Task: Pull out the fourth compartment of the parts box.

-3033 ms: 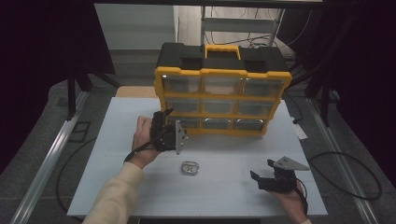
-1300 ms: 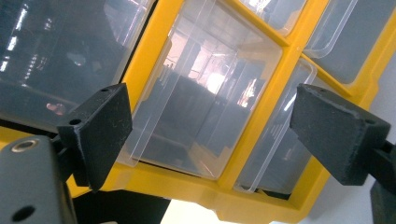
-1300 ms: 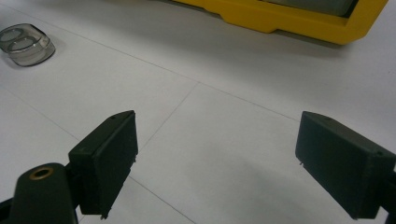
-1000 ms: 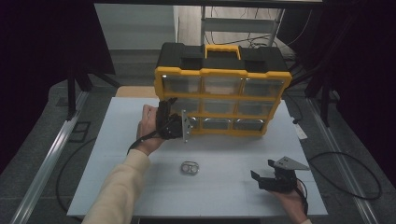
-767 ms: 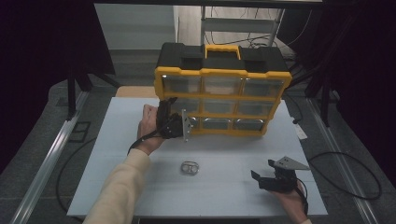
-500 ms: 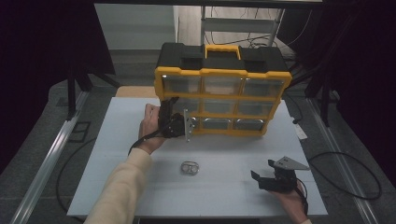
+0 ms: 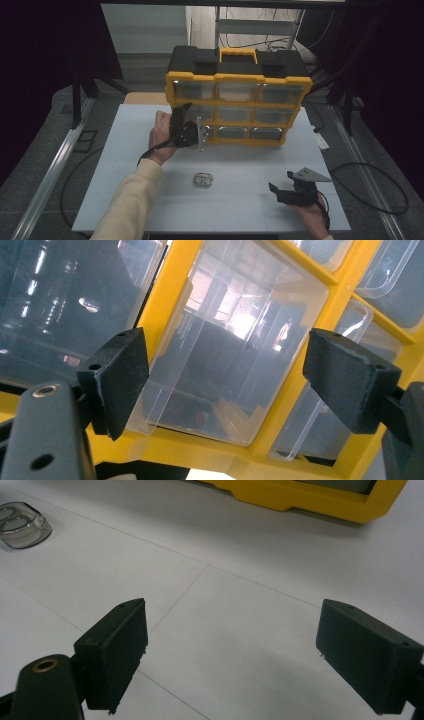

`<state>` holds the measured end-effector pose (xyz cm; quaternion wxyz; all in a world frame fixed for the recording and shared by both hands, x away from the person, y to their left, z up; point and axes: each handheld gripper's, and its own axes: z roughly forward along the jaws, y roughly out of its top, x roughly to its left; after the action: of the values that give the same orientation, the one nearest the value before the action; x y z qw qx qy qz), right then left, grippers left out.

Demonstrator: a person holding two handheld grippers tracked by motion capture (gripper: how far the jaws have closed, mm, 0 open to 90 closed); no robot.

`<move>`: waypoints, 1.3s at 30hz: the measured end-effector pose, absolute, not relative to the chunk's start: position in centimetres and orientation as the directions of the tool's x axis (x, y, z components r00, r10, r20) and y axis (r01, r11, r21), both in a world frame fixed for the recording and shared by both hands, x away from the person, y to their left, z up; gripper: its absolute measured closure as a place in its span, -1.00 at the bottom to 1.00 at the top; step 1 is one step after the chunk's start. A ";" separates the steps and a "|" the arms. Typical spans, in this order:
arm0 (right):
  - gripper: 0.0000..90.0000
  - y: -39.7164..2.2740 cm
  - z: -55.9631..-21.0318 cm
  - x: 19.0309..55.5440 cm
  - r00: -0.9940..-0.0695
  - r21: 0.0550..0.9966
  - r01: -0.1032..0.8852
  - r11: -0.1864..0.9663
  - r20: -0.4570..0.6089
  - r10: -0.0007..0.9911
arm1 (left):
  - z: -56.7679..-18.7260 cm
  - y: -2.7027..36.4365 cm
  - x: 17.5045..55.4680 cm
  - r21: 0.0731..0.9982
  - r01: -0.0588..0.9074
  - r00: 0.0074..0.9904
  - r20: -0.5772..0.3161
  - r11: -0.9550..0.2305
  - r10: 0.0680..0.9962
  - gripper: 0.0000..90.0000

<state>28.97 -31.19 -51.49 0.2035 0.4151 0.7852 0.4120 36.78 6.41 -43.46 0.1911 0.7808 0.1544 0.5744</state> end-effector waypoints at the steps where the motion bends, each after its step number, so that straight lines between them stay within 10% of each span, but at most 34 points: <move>1: -0.69 -31.2 -51.5 29.0 -0.572 0.816 0.484 0.316 0.022 0.820 | -43.5 6.4 36.8 0.475 0.021 0.290 0.839 -0.880 0.460 -0.56; 39: -0.68 -31.1 -51.5 29.0 -0.572 0.810 0.491 0.321 0.022 0.820 | -43.7 6.3 36.8 0.462 0.013 0.193 0.869 -0.887 0.456 -0.03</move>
<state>28.99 -31.10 -51.55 0.2016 0.4162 0.7873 0.4079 36.81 6.29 -43.65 0.1799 0.7511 0.1560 0.6158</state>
